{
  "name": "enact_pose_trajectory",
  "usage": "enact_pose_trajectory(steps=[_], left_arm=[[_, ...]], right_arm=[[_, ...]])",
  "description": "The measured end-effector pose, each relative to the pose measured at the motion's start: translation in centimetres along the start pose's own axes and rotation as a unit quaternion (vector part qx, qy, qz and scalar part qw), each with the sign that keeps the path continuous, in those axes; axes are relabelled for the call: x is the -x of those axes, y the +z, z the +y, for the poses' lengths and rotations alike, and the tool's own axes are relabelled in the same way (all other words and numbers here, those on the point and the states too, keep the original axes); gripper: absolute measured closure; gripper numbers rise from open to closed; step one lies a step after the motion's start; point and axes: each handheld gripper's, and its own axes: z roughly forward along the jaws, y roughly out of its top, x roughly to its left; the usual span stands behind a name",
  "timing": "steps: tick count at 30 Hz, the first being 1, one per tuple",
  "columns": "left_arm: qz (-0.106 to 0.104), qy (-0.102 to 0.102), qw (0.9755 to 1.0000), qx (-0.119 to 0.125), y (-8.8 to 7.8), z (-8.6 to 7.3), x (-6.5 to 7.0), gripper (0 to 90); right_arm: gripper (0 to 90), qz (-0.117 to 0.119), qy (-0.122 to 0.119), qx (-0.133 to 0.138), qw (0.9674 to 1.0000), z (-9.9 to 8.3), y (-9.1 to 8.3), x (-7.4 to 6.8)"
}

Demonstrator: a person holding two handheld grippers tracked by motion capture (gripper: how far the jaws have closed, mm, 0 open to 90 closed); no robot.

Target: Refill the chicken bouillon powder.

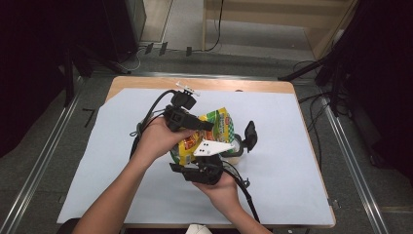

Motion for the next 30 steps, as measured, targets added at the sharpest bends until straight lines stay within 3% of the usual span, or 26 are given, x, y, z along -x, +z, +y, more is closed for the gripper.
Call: enact_pose_trajectory(steps=[4, 12, 18, 30], left_arm=[[0.006, 0.007, 1.0, -0.002, 0.0, 0.0, 0.2, 72.9], [0.023, 0.03, 0.9993, 0.001, -0.3, 0.1, 0.8, 75.8], [0.029, 0.037, 0.9989, 0.005, -0.3, 0.0, 1.1, 76.0], [0.038, 0.052, 0.9978, 0.016, -0.4, 0.0, 1.7, 77.2]], right_arm=[[67.5, 0.002, 0.003, 0.001, 1.0, 0.0, 0.0, 0.0], [63.5, -0.002, -0.016, -0.003, 0.9999, 0.1, 0.2, -0.3], [66.3, -0.021, -0.034, -0.011, 0.9992, 0.1, 0.3, -0.6], [68.4, -0.028, -0.014, -0.008, 0.9995, 0.1, 0.6, -0.2]])
